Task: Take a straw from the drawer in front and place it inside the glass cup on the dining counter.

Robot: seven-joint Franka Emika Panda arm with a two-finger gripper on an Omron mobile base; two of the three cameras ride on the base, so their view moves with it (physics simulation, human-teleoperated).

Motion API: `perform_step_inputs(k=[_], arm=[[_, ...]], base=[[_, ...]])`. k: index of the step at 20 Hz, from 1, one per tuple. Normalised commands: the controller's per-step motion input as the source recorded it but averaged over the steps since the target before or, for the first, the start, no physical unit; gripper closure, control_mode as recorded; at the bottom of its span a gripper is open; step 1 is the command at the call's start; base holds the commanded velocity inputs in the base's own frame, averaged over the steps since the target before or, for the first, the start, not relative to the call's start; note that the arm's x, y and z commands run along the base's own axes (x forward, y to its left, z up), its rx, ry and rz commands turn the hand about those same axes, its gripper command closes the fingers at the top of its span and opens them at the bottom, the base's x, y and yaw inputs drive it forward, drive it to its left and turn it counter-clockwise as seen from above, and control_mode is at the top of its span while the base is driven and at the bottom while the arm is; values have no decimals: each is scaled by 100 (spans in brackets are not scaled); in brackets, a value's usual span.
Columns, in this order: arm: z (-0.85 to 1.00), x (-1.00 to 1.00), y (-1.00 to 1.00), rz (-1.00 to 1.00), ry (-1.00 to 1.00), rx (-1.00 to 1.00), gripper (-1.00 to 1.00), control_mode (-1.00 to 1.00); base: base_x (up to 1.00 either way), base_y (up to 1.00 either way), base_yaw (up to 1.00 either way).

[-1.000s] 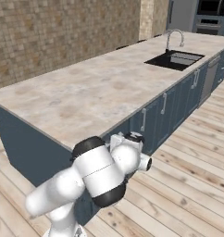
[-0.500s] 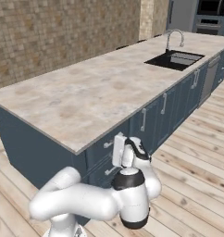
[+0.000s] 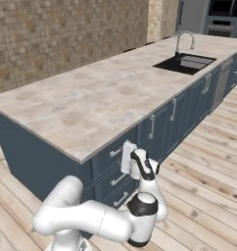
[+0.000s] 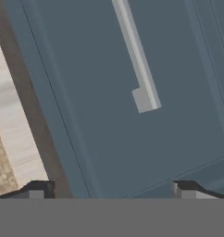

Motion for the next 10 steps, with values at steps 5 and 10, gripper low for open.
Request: perform_step_inputs(k=[5,10], arm=[[-20,20,16,0,-2,0,-100,-100],[-36,20,26,0,-1,0,-100,-100]], base=[[0,0,0],[0,0,0]])
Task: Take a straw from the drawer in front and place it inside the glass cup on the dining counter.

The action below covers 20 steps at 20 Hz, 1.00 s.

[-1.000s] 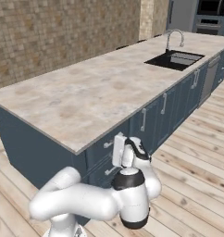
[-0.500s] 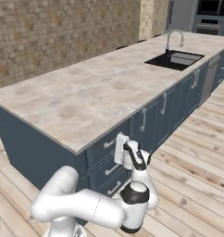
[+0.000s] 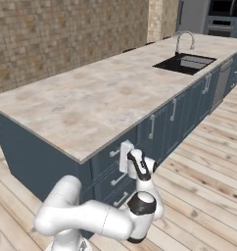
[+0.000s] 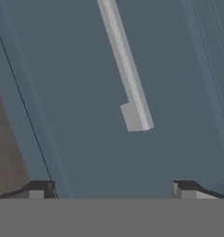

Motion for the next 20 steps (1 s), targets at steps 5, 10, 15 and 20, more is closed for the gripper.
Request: perform_step_inputs(k=[5,10,15,20], arm=[[-37,24,24,0,-1,0,-100,-100],[-37,30,15,0,-1,0,-100,-100],[-35,38,6,0,-1,0,-100,-100],[-35,29,0,0,0,0,-100,-100]], base=[[0,0,0],[0,0,0],[0,0,0],[0,0,0]])
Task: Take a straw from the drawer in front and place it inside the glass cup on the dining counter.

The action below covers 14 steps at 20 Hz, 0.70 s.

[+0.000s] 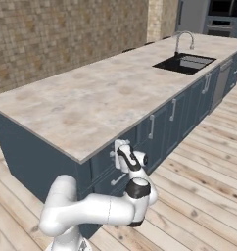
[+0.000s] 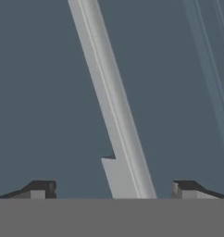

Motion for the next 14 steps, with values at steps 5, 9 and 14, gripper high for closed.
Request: perform_step_inputs(k=[5,9,14], arm=[[-51,8,-17,0,-5,1,-100,-100],[-51,22,-32,0,-6,3,-100,-100],[-43,54,-7,0,-3,2,-100,-100]], base=[[0,0,0],[0,0,0],[0,0,0]])
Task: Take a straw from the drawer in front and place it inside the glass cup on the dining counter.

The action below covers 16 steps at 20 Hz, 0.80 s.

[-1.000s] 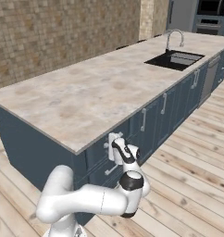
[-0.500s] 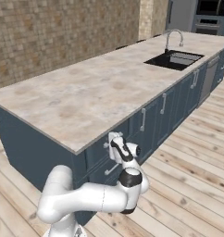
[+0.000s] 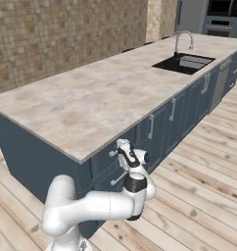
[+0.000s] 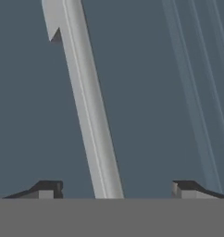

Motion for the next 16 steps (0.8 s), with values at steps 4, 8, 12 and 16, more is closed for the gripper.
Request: perform_step_inputs(k=[4,8,12,16], arm=[[-57,48,0,0,-3,0,-100,-100],[-63,28,0,0,-1,3,-100,-100],[-63,21,0,0,0,6,100,-100],[-28,5,1,0,2,9,100,-100]], base=[[0,0,0],[0,0,0],[0,0,0],[0,0,0]])
